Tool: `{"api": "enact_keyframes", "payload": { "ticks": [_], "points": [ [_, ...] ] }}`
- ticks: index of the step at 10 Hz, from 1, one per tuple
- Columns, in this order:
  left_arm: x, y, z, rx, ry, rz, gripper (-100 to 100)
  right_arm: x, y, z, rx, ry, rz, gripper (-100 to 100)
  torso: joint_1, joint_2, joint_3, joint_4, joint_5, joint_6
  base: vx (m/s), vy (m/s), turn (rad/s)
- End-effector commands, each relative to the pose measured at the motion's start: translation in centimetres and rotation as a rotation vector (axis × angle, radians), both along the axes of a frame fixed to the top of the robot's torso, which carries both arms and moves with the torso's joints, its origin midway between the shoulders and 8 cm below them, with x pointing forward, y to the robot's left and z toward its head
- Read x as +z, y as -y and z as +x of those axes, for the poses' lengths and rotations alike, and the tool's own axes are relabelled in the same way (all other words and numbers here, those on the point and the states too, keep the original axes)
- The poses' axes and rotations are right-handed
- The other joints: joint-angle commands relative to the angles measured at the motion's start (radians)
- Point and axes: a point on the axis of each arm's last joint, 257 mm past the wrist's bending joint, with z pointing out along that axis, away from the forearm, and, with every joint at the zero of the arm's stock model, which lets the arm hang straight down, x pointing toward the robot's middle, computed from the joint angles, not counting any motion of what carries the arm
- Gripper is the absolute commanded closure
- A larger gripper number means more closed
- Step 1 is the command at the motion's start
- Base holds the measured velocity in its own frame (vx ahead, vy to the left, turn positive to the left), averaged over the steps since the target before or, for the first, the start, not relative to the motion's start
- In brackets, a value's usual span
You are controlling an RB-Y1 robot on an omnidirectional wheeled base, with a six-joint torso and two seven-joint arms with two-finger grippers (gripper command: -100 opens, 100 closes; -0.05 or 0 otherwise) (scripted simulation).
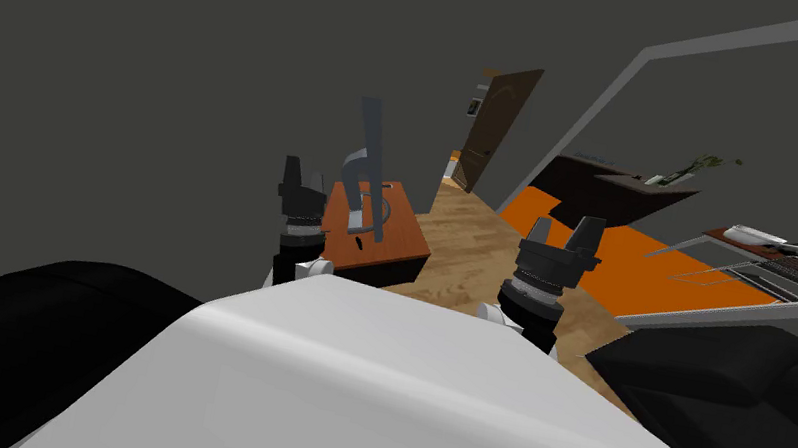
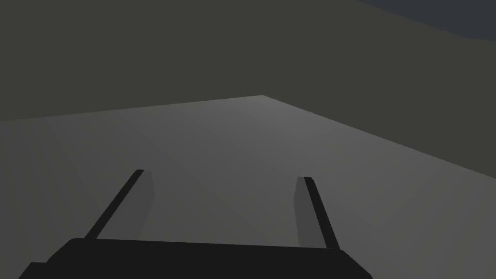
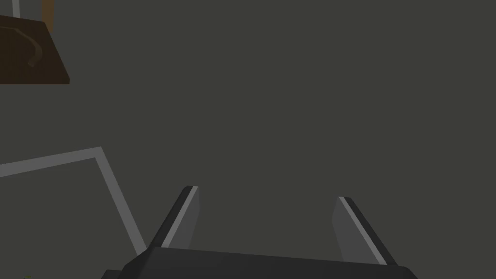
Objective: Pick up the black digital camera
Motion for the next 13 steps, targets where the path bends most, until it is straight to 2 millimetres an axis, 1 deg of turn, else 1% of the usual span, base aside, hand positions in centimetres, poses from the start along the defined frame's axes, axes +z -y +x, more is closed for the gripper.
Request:
{"api": "enact_keyframes", "payload": {
  "ticks": [1, 2, 4, 6, 9, 10, 13],
  "points": [
    [-0.6, 0.2, 0.6, -0.018, -0.027, 0.02, -100, 0.0, 0.0, 0.0, 0.0, 0.0, 0.0, 0, 0.0, 0.0, 0.0, 0.0, 0.0, 0.0, -0.015, -0.011, -0.033],
    [-1.3, 0.3, 1.1, -0.031, -0.053, 0.032, -100, 0.0, 0.0, 0.0, 0.0, 0.0, 0.0, 0, 0.0, 0.001, 0.0, 0.0, 0.0, 0.0, -0.029, -0.022, -0.048],
    [-3.3, 0.3, 2.5, -0.055, -0.124, 0.046, -100, 0.0, 0.0, 0.0, 0.0, 0.0, 0.0, 0, -0.001, 0.003, 0.001, 0.001, 0.0, 0.0, -0.048, -0.03, -0.06],
    [-6.1, -0.2, 4.1, -0.074, -0.216, 0.045, -100, 0.0, 0.0, 0.0, 0.0, 0.0, 0.0, 0, -0.002, 0.004, 0.002, 0.001, 0.0, 0.0, -0.066, -0.041, -0.095],
    [-11.7, -1.3, 6.3, -0.092, -0.379, 0.024, -100, 0.0, 0.0, 0.0, 0.0, 0.0, 0.0, 0, -0.002, 0.004, 0.002, 0.001, 0.0, 0.0, -0.062, -0.035, -0.114],
    [-11.9, -1.3, 6.4, -0.092, -0.388, 0.023, -100, 0.0, 0.0, 0.0, 0.0, 0.0, 0.0, 0, -0.002, 0.004, 0.002, 0.001, 0.0, 0.0, -0.043, -0.027, -0.041],
    [-18.8, -2.6, 7.9, -0.105, -0.582, -0.009, -100, 0.0, 0.0, 0.0, 0.0, 0.0, 0.0, 0, -0.001, 0.003, 0.002, 0.001, 0.0, 0.0, -0.049, -0.033, -0.149]
  ]
}}
